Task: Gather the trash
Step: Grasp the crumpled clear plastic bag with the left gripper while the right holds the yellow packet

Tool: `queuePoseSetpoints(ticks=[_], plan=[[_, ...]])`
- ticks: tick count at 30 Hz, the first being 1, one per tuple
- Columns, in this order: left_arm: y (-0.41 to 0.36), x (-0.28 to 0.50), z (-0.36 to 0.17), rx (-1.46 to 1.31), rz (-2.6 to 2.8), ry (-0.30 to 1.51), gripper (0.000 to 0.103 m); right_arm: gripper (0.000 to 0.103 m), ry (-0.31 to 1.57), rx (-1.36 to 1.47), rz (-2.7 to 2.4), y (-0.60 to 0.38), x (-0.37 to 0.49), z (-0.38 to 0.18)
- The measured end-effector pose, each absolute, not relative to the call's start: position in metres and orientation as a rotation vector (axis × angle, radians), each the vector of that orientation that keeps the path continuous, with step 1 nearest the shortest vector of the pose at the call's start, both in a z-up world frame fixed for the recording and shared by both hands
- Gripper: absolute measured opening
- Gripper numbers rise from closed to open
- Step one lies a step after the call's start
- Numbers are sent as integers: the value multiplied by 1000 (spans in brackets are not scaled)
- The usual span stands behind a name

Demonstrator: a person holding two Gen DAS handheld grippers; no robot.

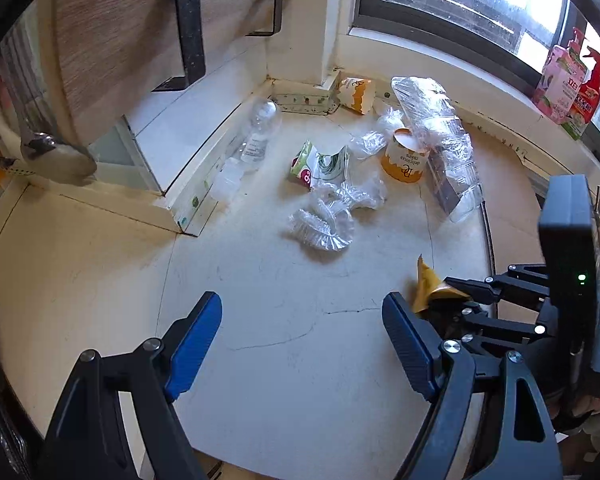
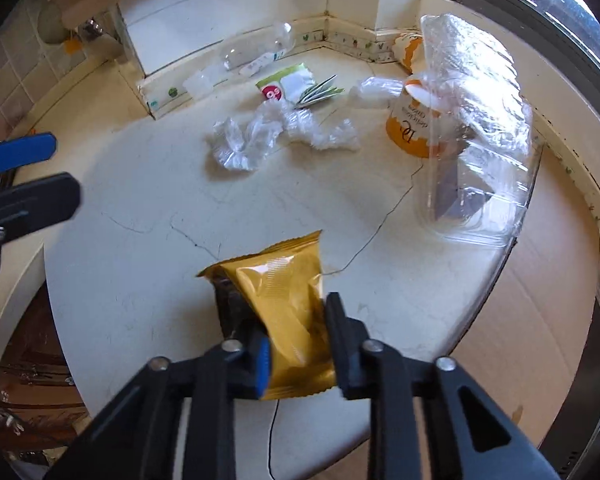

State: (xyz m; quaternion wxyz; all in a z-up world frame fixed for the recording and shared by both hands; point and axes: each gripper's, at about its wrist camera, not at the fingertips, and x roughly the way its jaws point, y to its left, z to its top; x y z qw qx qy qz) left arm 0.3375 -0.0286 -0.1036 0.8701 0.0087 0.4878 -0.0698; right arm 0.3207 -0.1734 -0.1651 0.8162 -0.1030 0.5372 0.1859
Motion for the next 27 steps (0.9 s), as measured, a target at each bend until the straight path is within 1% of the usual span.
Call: queuePoseSetpoints(ticks=[1,8,12,13,14,15,17,18,19,20,21,25,27], plan=[[-32,343,-105,23,-148,1020,81,6,1135,-185,398,-179,322,-160],[-58,399,-120,-5,-162,1064,81,5,1030,78,333,-234,332,-120],[-69,433,-135,-20,-117,1098,81,5,979,152,286,-260,330,-105],[-70,439,-138,-25,-109,1105,79,5,977,168,278,-268,330,-103],[-72,445,-141,-30,-104,1110,73,5,981,176,276,-273,328,-103],[-75,450,-145,-29,-99,1115,70,5,987,185,272,-277,327,-103],[-79,457,-150,-13,-87,1126,59,5,1000,196,264,-283,324,-104],[-82,459,-153,0,-79,1133,57,5,1005,201,258,-286,322,-105],[-85,461,-157,15,-71,1143,51,5,1007,204,253,-289,320,-105],[-87,462,-159,22,-69,1149,42,5,1008,207,250,-291,318,-106],[-90,462,-162,31,-67,1158,39,5,1009,212,246,-294,315,-106],[-92,463,-173,36,-60,1192,17,5,1009,233,232,-301,307,-105],[-90,460,-175,22,-66,1179,9,5,1008,241,232,-301,304,-104]])
